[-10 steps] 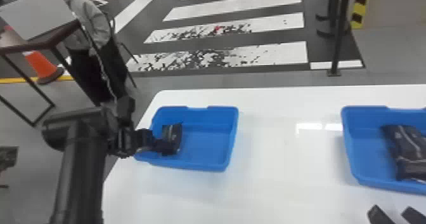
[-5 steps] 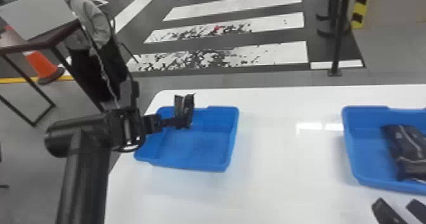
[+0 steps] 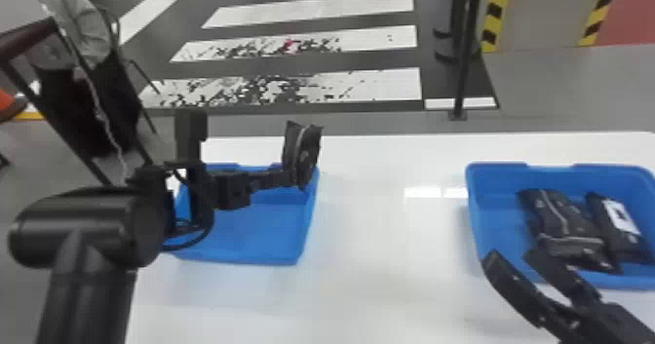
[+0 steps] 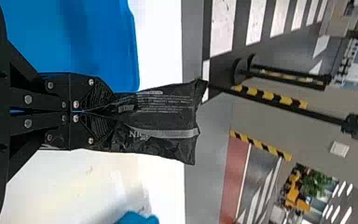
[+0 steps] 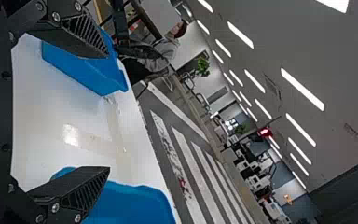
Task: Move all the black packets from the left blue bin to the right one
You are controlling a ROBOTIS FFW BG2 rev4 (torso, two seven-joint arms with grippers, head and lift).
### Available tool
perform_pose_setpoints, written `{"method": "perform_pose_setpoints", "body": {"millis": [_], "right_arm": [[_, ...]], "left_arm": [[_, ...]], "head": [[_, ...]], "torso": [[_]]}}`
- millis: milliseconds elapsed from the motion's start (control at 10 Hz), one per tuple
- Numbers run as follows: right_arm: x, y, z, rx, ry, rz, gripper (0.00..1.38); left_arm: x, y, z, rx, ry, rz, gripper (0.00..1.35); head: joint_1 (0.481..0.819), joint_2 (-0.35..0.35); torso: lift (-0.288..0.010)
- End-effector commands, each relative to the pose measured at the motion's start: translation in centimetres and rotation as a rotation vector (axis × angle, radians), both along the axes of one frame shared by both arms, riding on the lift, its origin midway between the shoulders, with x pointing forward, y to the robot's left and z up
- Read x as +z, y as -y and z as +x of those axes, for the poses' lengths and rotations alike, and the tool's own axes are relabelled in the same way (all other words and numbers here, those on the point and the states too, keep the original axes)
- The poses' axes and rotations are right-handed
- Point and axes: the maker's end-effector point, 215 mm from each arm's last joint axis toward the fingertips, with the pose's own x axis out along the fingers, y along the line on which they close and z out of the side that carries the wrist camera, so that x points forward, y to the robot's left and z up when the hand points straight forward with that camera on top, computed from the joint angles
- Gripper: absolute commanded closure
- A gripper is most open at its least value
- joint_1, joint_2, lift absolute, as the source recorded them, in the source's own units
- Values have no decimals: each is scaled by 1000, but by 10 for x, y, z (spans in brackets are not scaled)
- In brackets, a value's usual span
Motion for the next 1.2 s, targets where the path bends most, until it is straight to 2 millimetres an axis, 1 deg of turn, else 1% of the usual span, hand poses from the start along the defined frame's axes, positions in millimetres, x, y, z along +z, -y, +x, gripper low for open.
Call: {"method": "perform_pose_setpoints", "body": {"millis": [0, 100, 200, 400, 500, 600, 700, 800, 900, 1000, 1100], "right_arm": [[24, -24, 9, 46, 33, 46, 177], [35, -35, 16, 67, 54, 66, 177], [41, -40, 24, 75, 68, 78, 177], [51, -37, 44, 78, 97, 76, 177], [53, -37, 51, 81, 102, 73, 176], [54, -34, 61, 76, 110, 58, 173], [52, -31, 69, 71, 110, 48, 176], [47, -29, 74, 67, 99, 48, 177], [41, -25, 78, 58, 84, 60, 455], [37, -20, 80, 43, 69, 85, 1225], [39, -16, 82, 31, 75, 82, 1286]], "left_arm": [[6, 59, -11, -111, 13, -43, 1228], [9, 97, -18, -184, 14, -72, 1228], [9, 128, -27, -246, 4, -105, 1230], [9, 198, -55, -395, -30, -172, 1230], [12, 223, -67, -451, -39, -193, 1228], [14, 245, -80, -500, -52, -222, 1228], [14, 258, -89, -529, -62, -237, 1228], [15, 266, -95, -549, -68, -250, 1228], [17, 271, -98, -561, -70, -266, 1228], [17, 271, -99, -562, -73, -267, 1228], [17, 272, -101, -565, -76, -275, 1228]], "head": [[695, 178], [695, 166], [695, 136], [695, 60], [695, 11], [695, -13], [695, -49], [695, -81], [695, -105], [695, -114], [695, -125]], "torso": [[-138], [-138], [-138], [-138], [-138], [-138], [-138], [-138], [-138], [-138], [-138]]}}
